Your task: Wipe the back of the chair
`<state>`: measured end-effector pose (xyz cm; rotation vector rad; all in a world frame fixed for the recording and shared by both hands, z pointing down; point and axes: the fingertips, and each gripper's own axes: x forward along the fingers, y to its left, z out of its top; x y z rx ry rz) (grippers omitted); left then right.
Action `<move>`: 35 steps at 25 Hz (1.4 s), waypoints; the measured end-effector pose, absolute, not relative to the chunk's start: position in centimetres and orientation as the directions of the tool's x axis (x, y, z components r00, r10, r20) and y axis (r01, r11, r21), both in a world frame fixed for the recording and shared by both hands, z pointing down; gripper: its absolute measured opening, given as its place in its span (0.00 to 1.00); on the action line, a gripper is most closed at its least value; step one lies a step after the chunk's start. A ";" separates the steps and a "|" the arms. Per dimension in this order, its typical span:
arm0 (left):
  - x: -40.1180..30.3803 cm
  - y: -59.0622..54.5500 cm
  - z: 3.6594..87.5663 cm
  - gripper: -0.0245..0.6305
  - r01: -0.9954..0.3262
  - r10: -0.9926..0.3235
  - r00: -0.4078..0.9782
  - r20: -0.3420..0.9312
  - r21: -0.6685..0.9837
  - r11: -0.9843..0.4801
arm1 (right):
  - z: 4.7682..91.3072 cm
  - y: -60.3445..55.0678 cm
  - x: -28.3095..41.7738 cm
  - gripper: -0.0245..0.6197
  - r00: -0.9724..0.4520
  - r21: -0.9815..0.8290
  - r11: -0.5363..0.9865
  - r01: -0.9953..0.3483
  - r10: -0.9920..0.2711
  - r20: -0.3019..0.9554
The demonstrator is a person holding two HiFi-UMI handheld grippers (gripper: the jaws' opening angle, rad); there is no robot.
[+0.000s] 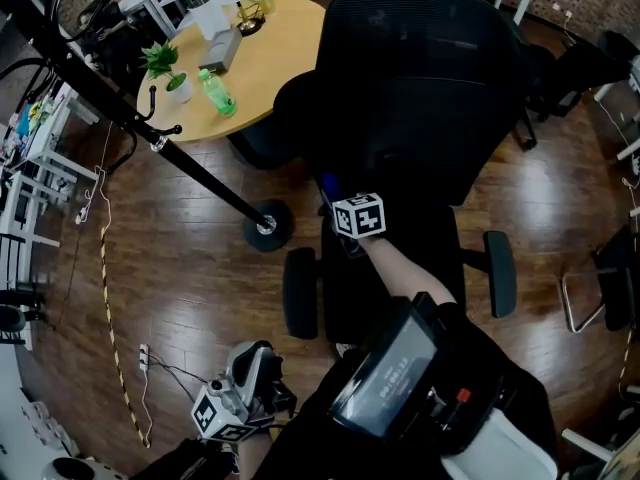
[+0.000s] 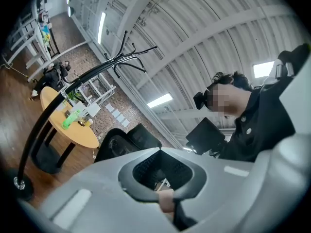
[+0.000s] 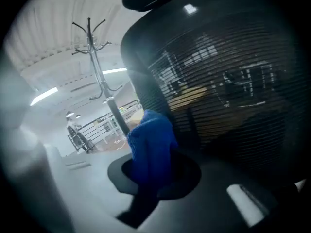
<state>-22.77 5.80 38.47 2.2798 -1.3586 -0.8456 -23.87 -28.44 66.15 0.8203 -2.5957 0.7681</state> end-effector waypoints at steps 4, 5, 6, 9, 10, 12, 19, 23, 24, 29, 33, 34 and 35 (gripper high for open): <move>-22.7 5.8 38.5 0.04 -0.669 -0.881 0.351 -0.319 0.572 -0.474 | 63.9 -24.2 -27.8 0.09 -0.897 -0.449 0.786 -0.425 -0.300 0.323; -22.5 5.7 38.6 0.04 -0.669 -0.880 0.353 -0.317 0.572 -0.474 | 63.4 -23.1 -28.5 0.09 -0.921 -0.463 0.806 -0.369 -0.250 0.298; -22.3 5.4 38.6 0.04 -0.669 -0.880 0.356 -0.315 0.572 -0.475 | 63.4 -22.2 -28.9 0.09 -0.933 -0.466 0.821 -0.331 -0.212 0.289; -21.0 4.3 38.6 0.04 -0.666 -0.878 0.368 -0.307 0.572 -0.479 | 66.3 -22.6 -28.1 0.09 -0.896 -0.421 0.821 -0.386 -0.226 0.381; -20.5 3.9 38.5 0.04 -0.664 -0.877 0.372 -0.304 0.573 -0.481 | 67.6 -23.5 -27.4 0.09 -0.872 -0.408 0.805 -0.431 -0.254 0.420; -19.5 3.4 38.6 0.04 -0.661 -0.877 0.380 -0.295 0.577 -0.480 | 69.9 -25.8 -25.1 0.09 -0.825 -0.400 0.759 -0.514 -0.309 0.474; -16.6 1.0 39.4 0.04 -0.647 -0.867 0.426 -0.260 0.582 -0.493 | 72.8 -31.2 -15.1 0.09 -0.728 -0.302 0.709 -0.637 -0.427 0.536; -14.3 -0.6 39.5 0.04 -0.610 -0.834 0.484 -0.267 0.580 -0.540 | 73.0 -33.4 -8.2 0.09 -0.659 -0.303 0.613 -0.730 -0.513 0.550; -13.7 -1.1 39.5 0.04 -0.602 -0.826 0.495 -0.269 0.580 -0.549 | 73.0 -34.0 -6.4 0.09 -0.637 -0.293 0.591 -0.752 -0.534 0.556; -11.1 -3.0 39.7 0.04 -0.554 -0.783 0.554 -0.281 0.577 -0.599 | 72.8 -36.4 2.5 0.09 -0.513 -0.232 0.475 -0.849 -0.632 0.581; -9.0 -4.1 39.5 0.04 -0.515 -0.746 0.599 -0.290 0.574 -0.636 | 72.8 -37.4 8.4 0.09 -0.425 -0.214 0.374 -0.902 -0.691 0.585; -8.6 -4.4 39.4 0.04 -0.507 -0.737 0.610 -0.291 0.572 -0.645 | 72.5 -37.6 9.6 0.09 -0.404 -0.207 0.352 -0.913 -0.706 0.582; -8.2 -4.6 39.4 0.04 -0.499 -0.729 0.619 -0.292 0.571 -0.652 | 72.1 -37.8 10.7 0.09 -0.385 -0.200 0.333 -0.922 -0.720 0.577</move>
